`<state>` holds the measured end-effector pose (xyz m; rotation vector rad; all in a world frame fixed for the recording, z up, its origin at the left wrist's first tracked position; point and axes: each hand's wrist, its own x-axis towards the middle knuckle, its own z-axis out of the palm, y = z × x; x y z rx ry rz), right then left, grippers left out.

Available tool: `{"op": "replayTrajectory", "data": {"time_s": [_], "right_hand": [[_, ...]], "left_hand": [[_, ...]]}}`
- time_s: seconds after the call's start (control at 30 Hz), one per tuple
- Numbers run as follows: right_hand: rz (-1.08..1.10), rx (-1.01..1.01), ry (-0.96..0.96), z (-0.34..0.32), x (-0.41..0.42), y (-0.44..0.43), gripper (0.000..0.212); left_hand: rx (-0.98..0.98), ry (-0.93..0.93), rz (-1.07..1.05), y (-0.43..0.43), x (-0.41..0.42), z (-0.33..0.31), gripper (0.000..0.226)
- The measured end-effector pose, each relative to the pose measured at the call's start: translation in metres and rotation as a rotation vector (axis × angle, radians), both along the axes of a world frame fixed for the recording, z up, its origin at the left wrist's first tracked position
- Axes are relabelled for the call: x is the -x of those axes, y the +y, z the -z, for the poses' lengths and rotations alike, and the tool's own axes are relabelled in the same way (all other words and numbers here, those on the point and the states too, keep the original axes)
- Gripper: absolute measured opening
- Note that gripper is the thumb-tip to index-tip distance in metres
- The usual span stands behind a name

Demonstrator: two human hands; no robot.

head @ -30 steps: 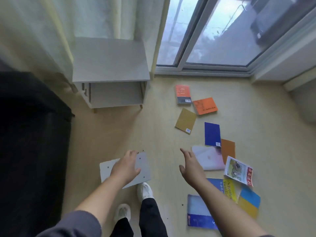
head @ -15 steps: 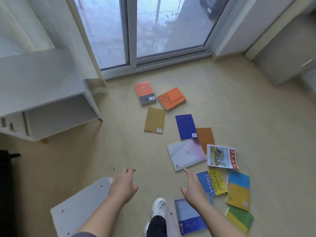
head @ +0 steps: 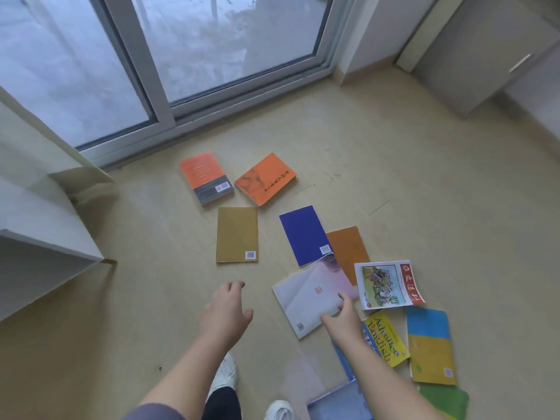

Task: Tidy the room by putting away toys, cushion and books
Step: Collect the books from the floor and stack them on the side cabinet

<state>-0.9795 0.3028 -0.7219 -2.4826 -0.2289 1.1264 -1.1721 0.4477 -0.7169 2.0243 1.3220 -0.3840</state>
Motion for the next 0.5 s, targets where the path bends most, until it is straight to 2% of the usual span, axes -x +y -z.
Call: {"op": "replayTrajectory", "data": {"time_s": [0.2, 0.5], "right_hand": [[0.159, -0.004, 0.074, 0.104, -0.028, 0.008, 0.067], [0.373, -0.019, 0.123, 0.266, -0.072, -0.023, 0.072]], "left_hand": [[-0.054, 0.034, 0.137, 0.016, -0.046, 0.098, 0.055], [-0.04, 0.003, 0.257, -0.015, -0.126, 0.268, 0.051]]}}
